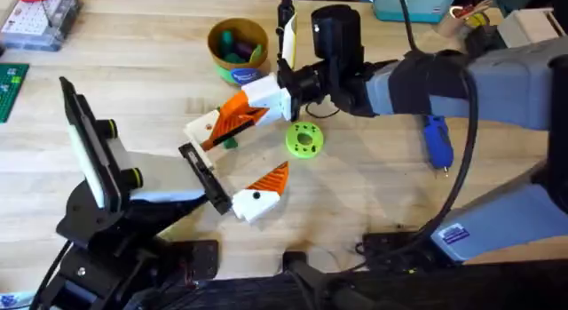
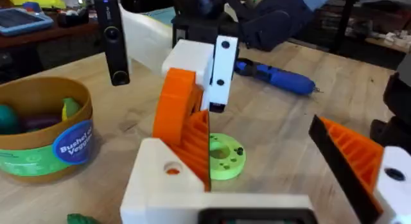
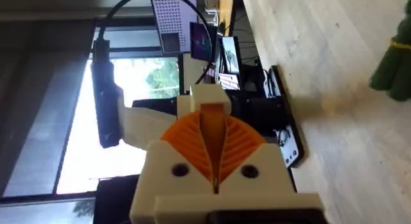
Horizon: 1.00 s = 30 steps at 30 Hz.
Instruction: Pick up the gripper from the table and insert it into the empty holder that is missing its gripper. Then pick up a screw, insert it into the mounting hole, and use the screwdriver to tighten it. Finally, clean up the table by picking up the vegetable and placing it into the bucket.
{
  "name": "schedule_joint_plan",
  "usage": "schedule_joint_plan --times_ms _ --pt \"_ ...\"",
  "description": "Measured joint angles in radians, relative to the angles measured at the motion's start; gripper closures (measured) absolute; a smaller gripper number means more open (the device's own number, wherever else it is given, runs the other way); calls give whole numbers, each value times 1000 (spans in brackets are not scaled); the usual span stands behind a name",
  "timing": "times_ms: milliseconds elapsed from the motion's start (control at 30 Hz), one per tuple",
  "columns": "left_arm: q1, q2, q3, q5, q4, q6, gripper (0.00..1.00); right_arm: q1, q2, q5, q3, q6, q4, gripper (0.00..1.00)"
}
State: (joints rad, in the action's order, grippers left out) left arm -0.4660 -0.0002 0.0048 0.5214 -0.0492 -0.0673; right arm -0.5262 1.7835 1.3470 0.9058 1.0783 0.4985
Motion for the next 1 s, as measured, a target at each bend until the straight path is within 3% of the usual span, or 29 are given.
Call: schedule_joint_plan --times_ms 300,1000 --pt "0 0 0 -2 1 11 10 0 0 -9 0 4 33 995" --pt "-2 0 0 25 0 11 10 1 0 -58 0 11 44 762"
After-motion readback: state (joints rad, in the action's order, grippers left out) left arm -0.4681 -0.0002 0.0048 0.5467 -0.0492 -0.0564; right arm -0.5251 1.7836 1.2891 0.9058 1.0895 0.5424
